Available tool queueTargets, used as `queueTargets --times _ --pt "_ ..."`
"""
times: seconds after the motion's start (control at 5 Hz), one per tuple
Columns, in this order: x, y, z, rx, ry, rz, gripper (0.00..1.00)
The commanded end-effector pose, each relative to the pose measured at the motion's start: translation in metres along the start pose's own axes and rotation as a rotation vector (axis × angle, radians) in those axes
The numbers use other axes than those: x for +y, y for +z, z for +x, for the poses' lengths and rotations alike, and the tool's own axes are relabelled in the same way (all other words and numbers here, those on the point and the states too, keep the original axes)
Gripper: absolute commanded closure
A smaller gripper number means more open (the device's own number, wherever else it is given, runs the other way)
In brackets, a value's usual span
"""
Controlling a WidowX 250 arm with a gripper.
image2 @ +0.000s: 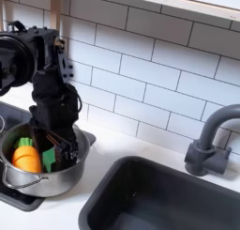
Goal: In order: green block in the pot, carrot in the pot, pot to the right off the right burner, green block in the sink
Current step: 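Take the green block out of the pot and put it in the sink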
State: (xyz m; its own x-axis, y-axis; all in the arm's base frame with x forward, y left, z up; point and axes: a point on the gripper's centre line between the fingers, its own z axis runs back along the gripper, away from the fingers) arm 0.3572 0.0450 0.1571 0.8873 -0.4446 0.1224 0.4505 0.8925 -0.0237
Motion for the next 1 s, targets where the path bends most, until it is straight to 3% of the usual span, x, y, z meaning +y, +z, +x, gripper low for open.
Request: queueTargets --times 0.0,0.4,0.8 --pt "0.004 -0.006 -0.001 0.009 0.008 -0.015 1.0" --pt "0.001 0.017 0.007 -0.043 0.028 -0.028 1.0" --pt "0.0 0.039 0.013 -0.058 0.043 -0.013 1.0"
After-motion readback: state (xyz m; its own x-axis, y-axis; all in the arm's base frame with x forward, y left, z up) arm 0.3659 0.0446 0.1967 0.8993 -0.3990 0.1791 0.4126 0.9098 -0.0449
